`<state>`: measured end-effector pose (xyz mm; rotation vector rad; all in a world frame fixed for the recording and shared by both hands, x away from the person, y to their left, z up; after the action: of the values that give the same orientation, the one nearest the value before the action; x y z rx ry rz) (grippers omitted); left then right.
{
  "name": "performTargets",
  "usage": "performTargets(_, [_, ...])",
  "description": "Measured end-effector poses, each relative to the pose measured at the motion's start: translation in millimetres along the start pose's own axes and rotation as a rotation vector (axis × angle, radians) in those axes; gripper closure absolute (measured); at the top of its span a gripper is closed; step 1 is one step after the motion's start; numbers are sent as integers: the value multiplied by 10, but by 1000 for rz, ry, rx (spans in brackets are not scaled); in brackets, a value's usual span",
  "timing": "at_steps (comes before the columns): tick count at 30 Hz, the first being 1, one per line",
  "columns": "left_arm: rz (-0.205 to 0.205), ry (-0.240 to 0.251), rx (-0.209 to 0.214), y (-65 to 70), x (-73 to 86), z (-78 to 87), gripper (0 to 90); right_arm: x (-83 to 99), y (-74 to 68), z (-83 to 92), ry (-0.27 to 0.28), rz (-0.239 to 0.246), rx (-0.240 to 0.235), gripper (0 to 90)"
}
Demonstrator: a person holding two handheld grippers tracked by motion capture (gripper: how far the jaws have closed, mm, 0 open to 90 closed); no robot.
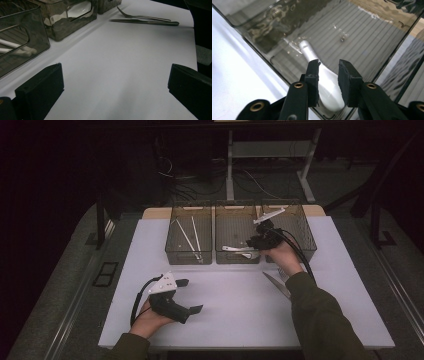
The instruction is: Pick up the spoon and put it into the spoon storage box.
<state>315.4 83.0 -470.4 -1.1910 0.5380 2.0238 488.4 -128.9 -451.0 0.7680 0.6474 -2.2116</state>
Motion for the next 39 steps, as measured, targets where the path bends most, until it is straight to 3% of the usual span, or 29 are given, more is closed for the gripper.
performTargets(13, [-1,-2,-4,-2,4,-4,0,17,-110,275,87,-44,-93,509])
performTargets(16, [-1,-3,-5,1,5,-6,0,53,-112,370,107,-46,-94,486])
performTargets(29, [1,-6,-4,5,11,-14,0,267,-223,757,177,-21,-115,459])
performTargets(39, [5,-6,-6,6,10,-19,0,582,-237,973,190,-35,-106,457])
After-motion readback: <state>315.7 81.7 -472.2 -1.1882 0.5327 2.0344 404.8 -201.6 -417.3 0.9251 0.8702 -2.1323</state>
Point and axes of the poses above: each handheld gripper's, and its own axes: z roughly backward along the jaws, x roughly out of its underside, y roughly to its right, the point moved 10 cm from there along -z, roughly forward along the jaws, and after that the axes turned 14 degrees about -x, right-handed, at the moved point
